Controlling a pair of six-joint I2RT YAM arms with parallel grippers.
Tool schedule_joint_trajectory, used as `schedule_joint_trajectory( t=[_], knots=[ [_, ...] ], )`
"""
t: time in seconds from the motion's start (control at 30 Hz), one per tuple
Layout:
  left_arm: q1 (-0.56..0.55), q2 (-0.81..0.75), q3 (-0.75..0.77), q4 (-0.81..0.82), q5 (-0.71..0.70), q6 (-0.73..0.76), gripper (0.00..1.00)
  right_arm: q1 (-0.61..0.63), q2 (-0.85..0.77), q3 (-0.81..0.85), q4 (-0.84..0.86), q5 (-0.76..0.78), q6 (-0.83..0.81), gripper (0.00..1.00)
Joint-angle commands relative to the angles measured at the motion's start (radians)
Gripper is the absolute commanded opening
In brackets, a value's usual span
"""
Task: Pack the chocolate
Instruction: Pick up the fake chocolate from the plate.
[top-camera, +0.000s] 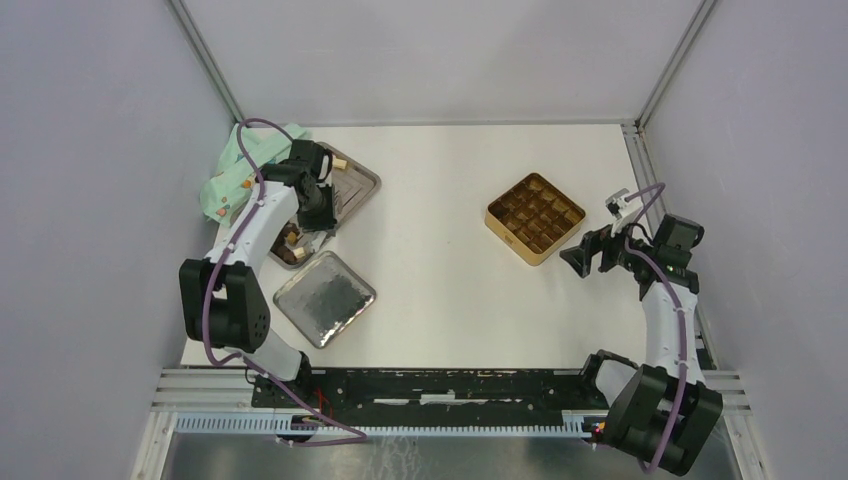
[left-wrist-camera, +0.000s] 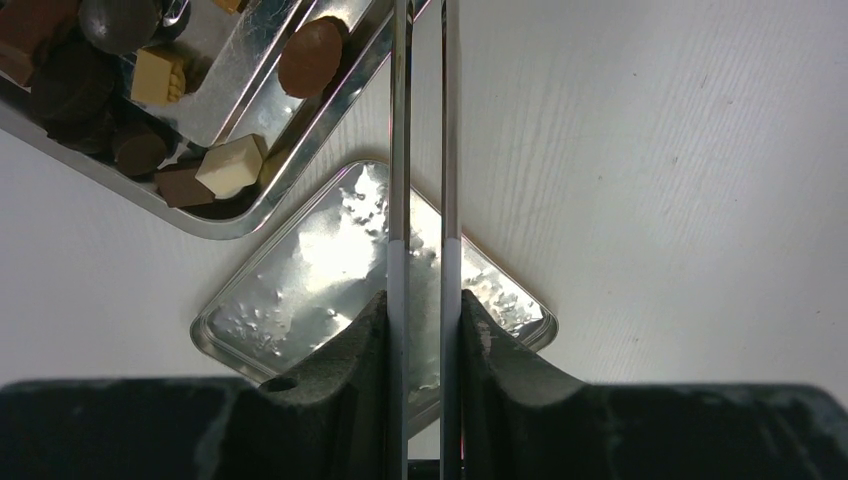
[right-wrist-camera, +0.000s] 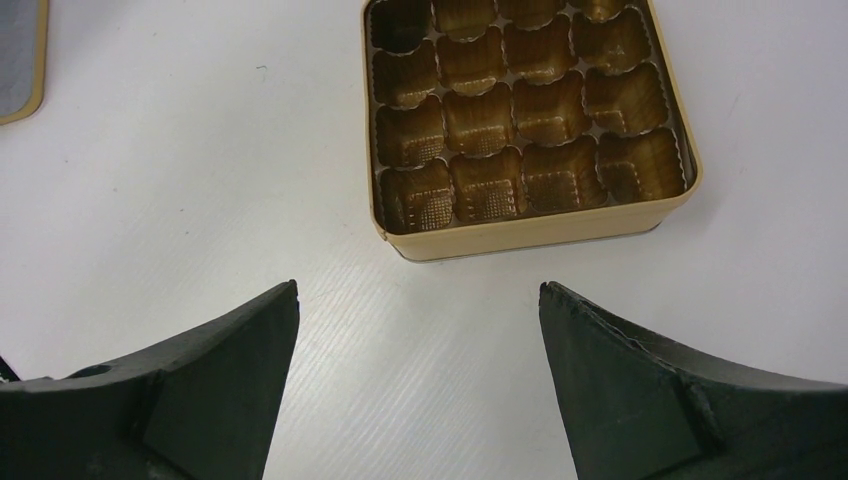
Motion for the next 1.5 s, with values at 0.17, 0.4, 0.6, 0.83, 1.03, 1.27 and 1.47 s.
schedule_joint_trajectory(
  t=[0.17, 0.4, 0.6, 0.83, 1.03, 1.27, 1.47],
  knots=[
    [0.000, -0.040, 0.017, 0.052, 0.018, 0.029, 0.29, 0.054, 0.021, 0.070, 0.008, 0.013, -0.014, 0.95],
    [-0.001, -0.060, -0.013, 0.062, -0.003, 0.012, 0.29, 0.096, 0.041, 0.089, 0.005, 0.022, -0.021, 0.95],
    [0.000, -0.080, 0.011, 0.013, -0.116, -0.002, 0.30, 0.113, 0.045, 0.083, 0.015, 0.015, -0.010, 0.95],
    [0.058, -0.070, 0.013, 0.010, -0.127, 0.003, 0.34, 0.124, 0.050, 0.066, 0.042, 0.010, 0.008, 0.95],
    [0.088, -0.027, 0.049, 0.016, -0.099, 0.024, 0.43, 0.130, 0.052, 0.063, 0.050, 0.010, 0.016, 0.95],
    [0.098, 0.009, 0.073, 0.005, -0.087, 0.040, 0.46, 0.131, 0.043, 0.053, 0.051, 0.019, 0.016, 0.95],
    [0.106, 0.036, 0.076, 0.004, -0.095, 0.057, 0.47, 0.131, 0.044, 0.051, 0.052, 0.020, 0.016, 0.95]
  ],
)
